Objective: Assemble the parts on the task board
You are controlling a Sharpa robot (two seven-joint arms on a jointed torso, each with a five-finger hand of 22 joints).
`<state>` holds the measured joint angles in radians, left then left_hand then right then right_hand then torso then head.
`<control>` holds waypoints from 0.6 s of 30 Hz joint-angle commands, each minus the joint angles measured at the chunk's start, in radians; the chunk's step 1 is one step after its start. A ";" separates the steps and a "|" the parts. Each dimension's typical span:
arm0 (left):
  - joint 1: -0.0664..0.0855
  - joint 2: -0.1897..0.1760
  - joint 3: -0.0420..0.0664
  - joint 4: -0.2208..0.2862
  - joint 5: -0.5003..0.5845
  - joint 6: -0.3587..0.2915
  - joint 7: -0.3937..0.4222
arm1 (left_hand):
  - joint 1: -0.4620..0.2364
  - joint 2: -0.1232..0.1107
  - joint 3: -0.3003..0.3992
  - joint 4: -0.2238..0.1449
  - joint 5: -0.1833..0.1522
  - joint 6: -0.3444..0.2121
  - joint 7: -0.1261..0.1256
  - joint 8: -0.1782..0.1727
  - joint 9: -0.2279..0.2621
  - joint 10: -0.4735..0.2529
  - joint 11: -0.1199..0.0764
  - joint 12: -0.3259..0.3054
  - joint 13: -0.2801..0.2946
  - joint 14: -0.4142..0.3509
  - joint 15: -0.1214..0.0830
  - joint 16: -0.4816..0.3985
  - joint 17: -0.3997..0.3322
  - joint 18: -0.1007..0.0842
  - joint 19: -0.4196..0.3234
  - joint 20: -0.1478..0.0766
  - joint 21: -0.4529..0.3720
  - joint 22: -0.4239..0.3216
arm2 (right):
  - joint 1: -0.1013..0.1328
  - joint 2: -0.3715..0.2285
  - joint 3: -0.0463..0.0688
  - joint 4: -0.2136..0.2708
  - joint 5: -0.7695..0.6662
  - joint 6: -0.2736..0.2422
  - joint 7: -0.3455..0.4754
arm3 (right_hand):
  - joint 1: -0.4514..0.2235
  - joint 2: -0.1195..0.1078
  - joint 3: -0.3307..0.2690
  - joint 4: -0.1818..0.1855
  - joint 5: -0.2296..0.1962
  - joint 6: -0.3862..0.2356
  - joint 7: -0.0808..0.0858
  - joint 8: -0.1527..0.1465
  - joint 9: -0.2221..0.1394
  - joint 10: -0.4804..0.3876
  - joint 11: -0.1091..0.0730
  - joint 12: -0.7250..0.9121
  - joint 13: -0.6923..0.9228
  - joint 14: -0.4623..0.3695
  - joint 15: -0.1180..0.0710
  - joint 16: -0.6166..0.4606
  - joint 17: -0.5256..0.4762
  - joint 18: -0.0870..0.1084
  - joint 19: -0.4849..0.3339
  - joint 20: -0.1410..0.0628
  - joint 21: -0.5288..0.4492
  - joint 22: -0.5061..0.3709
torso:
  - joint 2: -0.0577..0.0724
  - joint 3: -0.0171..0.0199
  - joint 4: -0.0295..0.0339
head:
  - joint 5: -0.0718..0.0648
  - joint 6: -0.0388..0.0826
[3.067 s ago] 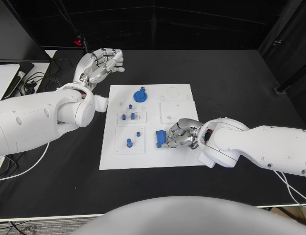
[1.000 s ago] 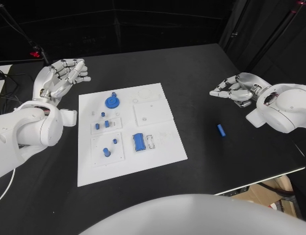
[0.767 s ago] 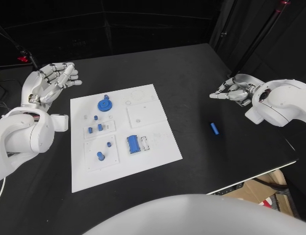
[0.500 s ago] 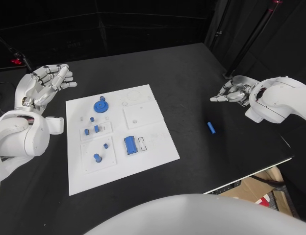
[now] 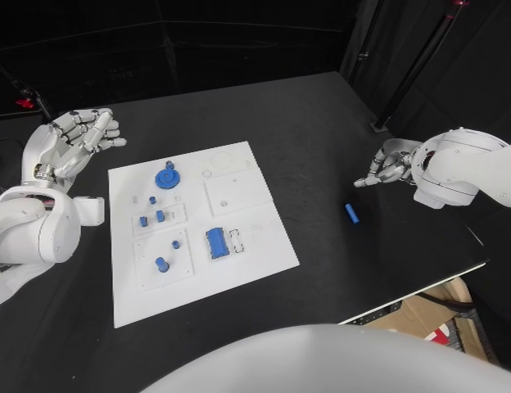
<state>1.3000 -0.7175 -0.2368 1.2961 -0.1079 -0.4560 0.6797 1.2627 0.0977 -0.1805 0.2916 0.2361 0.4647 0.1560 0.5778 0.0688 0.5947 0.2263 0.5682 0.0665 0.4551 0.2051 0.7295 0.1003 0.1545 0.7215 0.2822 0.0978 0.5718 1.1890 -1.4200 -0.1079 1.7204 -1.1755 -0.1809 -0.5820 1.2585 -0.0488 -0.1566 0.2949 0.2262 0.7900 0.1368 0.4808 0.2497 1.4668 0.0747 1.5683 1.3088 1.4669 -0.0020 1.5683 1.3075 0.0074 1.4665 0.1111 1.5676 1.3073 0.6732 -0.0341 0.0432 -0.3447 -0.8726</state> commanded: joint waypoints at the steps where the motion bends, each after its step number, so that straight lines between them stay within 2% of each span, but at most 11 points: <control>1: 0.001 -0.001 0.001 0.001 0.003 0.008 0.013 | 0.001 0.012 -0.005 -0.001 0.005 -0.008 0.113 0.003 -0.001 -0.006 -0.002 0.007 -0.002 -0.007 0.000 0.007 -0.002 0.003 0.007 0.002 0.003 -0.002 | 0.000 0.002 0.000 0.008 -0.049 0.061 -0.041 | -0.013 -0.014 0.012 0.001 -0.008 0.019 -0.002 -0.010 -0.011 0.104 -0.008 0.003 0.262 0.104 -0.006 0.002 0.263 -0.007 0.104 -0.009 0.003 0.263 | 0.000 0.0000 0.0008 | 0.002 0.000; 10: 0.001 -0.002 0.001 0.001 0.003 0.008 0.012 | 0.001 0.012 -0.005 -0.001 0.005 -0.008 0.113 0.003 -0.001 -0.006 -0.002 0.007 -0.002 -0.007 0.000 0.007 -0.002 0.003 0.007 0.002 0.003 -0.002 | -0.002 0.007 -0.002 0.033 -0.052 0.115 -0.058 | -0.039 -0.026 0.029 0.001 -0.013 0.070 -0.013 -0.021 -0.029 0.104 -0.018 0.003 0.262 0.104 -0.012 0.002 0.263 -0.007 0.104 -0.013 0.003 0.263 | 0.000 -0.0005 -0.0002 | 0.002 0.000; 18: 0.001 -0.001 0.001 0.000 0.003 0.009 0.012 | 0.001 0.012 -0.005 -0.001 0.005 -0.008 0.113 0.003 -0.001 -0.006 -0.002 0.007 -0.002 -0.007 0.000 0.007 -0.002 0.003 0.007 0.002 0.003 -0.002 | -0.003 0.015 -0.007 0.039 -0.052 0.184 -0.084 | -0.022 -0.019 0.043 -0.002 -0.014 0.083 -0.025 -0.036 -0.041 0.104 -0.027 0.003 0.262 0.104 -0.019 0.002 0.263 -0.007 0.104 -0.019 0.003 0.263 | 0.000 -0.0007 -0.0002 | -0.003 0.000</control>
<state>1.2997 -0.7191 -0.2368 1.2957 -0.1079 -0.4555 0.6797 1.2627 0.0977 -0.1805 0.2916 0.2362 0.4648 0.1560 0.5778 0.0688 0.5947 0.2263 0.5682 0.0665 0.4551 0.2051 0.7295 0.1003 0.1545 0.7215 0.2822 0.0978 0.5718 1.1858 -1.4067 -0.1146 1.7567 -1.2168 -0.0595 -0.6417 1.2327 -0.0747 -0.1186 0.2932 0.2147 0.8655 0.1130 0.4489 0.2099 1.4668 0.0533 1.5683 1.3088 1.4654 -0.0151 1.5683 1.3074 0.0075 1.4666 0.0963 1.5676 1.3073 0.6727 -0.0347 0.0432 -0.3465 -0.8726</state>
